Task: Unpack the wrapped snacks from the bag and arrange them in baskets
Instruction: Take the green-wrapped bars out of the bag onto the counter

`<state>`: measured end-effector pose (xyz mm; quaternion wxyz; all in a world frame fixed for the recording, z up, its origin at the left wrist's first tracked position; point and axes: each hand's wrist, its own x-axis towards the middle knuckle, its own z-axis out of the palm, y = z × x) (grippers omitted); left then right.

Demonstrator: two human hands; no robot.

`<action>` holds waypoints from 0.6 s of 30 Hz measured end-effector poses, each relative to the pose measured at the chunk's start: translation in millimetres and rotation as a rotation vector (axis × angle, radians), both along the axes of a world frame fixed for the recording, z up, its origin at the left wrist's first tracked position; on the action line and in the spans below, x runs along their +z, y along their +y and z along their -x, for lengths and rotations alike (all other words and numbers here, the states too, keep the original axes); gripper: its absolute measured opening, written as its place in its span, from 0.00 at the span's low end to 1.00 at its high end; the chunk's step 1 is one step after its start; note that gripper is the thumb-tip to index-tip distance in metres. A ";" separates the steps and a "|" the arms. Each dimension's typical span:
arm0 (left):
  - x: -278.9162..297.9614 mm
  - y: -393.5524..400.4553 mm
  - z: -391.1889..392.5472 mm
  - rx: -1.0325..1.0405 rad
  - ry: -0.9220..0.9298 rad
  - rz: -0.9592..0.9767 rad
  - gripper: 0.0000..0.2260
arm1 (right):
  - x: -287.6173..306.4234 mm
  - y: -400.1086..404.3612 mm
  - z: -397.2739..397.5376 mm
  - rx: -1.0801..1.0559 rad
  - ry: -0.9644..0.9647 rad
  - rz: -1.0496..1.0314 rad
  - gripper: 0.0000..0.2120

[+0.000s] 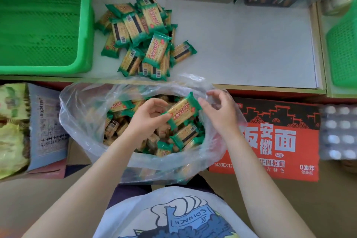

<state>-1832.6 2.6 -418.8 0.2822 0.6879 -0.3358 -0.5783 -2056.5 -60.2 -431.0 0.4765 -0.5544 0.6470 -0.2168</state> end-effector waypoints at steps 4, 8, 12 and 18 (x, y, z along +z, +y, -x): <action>13.8 -18.7 -22.8 -0.106 -0.006 0.056 0.08 | 28.3 -9.6 -21.6 0.241 -0.026 -0.110 0.25; 24.8 -33.4 -47.6 -0.238 0.002 0.039 0.09 | 34.6 -34.4 -29.0 0.404 0.067 -0.311 0.18; 19.7 -43.7 -43.6 -0.133 -0.043 0.132 0.08 | 36.7 -49.3 -29.1 0.375 -0.029 -0.385 0.12; -17.2 -43.0 -61.7 -0.191 -0.568 0.017 0.23 | 17.1 -75.0 -0.4 -0.164 0.121 -0.263 0.09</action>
